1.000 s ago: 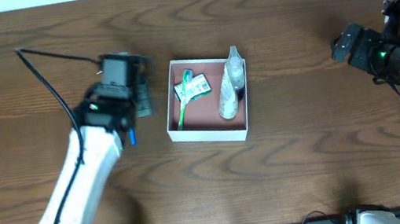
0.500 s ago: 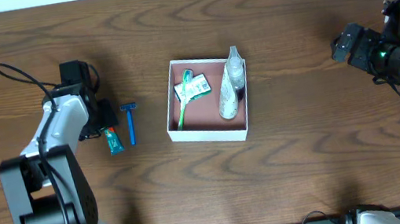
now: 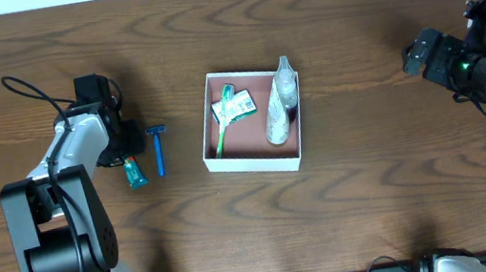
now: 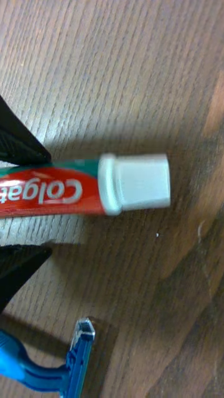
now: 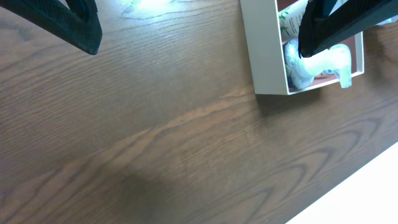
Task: Pack container
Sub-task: 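Grasp the Colgate toothpaste tube with the left gripper, then place the toothpaste tube into the box and release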
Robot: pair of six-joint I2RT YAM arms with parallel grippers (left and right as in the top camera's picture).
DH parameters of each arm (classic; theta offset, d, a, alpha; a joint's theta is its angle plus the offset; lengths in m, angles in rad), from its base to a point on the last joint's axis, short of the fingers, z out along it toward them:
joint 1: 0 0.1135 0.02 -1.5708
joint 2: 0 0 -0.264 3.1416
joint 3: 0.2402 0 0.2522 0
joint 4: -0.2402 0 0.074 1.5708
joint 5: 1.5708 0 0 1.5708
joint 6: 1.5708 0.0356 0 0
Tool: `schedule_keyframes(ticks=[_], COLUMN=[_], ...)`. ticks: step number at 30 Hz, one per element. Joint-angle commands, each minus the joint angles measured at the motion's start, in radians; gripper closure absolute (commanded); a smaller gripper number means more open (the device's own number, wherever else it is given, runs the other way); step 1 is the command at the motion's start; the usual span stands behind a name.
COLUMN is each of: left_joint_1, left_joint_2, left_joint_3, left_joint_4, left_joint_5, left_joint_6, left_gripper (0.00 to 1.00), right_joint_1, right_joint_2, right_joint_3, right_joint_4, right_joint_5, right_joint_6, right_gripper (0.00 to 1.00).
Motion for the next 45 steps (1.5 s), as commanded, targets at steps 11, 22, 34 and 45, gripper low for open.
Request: schedule_keyframes(ticks=[11, 22, 34, 45], left_joint_1=[0.002, 0.002, -0.212, -0.500], left_joint_2=[0.042, -0.100, -0.505, -0.309], left_joint_3=[-0.022, 0.038, 0.070, 0.062], left_joint_4=[0.006, -0.108, -0.098, 0.124], left_joint_5=[0.010, 0.031, 0.305, 0.126], left_joint_6=[-0.030, -0.006, -0.006, -0.005], left_gripper=[0.63, 0.92, 0.92, 0.92], right_joint_1=[-0.007, -0.007, -0.007, -0.007], right_joint_2=[-0.001, -0.001, -0.001, -0.001], right_joint_3=[0.002, 0.002, 0.002, 0.002], right_joint_4=[-0.001, -0.001, -0.002, -0.001], right_joint_5=[-0.003, -0.003, -0.003, -0.003], right_joint_6=[0.008, 0.008, 0.008, 0.008], right_gripper=[0.01, 0.01, 0.01, 0.01])
